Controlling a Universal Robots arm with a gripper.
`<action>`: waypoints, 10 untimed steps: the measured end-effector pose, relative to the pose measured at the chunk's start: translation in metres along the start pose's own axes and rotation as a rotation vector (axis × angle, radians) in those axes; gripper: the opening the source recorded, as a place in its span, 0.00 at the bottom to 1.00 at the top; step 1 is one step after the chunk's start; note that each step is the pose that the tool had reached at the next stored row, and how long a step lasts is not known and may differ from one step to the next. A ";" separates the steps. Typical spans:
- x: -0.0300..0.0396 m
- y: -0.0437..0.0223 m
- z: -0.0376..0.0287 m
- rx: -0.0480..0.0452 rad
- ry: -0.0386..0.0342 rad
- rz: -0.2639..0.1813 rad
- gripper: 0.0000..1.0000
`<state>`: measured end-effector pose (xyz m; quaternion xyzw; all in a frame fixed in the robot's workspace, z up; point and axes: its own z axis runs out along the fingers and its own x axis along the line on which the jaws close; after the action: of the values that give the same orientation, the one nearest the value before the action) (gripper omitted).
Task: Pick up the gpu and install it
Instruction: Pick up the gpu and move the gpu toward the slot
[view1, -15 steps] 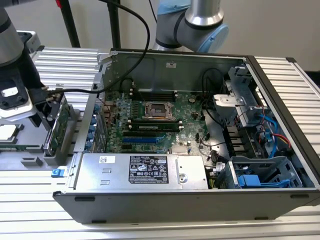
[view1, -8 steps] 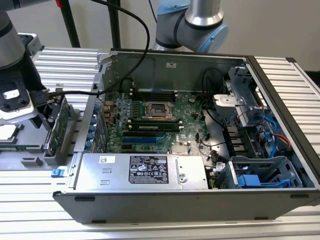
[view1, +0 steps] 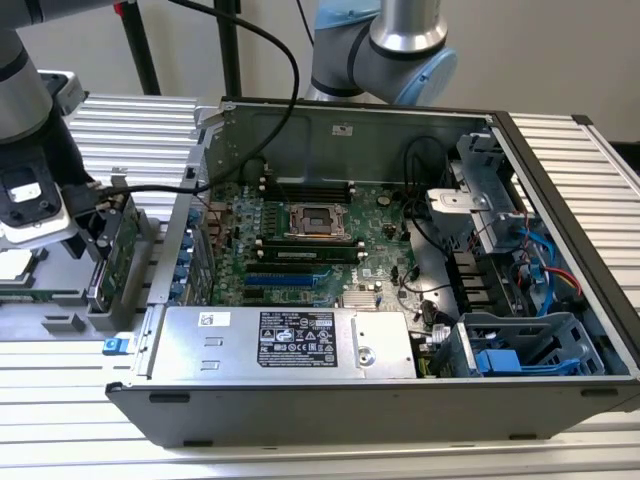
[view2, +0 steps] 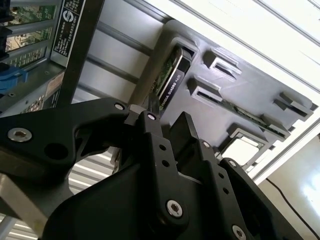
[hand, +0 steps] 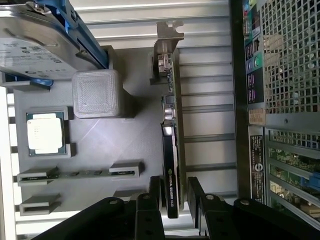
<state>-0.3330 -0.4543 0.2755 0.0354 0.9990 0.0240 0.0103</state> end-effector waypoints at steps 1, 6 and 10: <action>0.0000 0.0000 0.0004 -0.0001 0.0000 0.000 1.00; 0.0000 -0.0001 0.0022 -0.0001 -0.0001 0.000 1.00; 0.0001 -0.0002 0.0045 -0.0001 0.0000 0.000 1.00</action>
<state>-0.3330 -0.4543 0.2710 0.0354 0.9990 0.0240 0.0103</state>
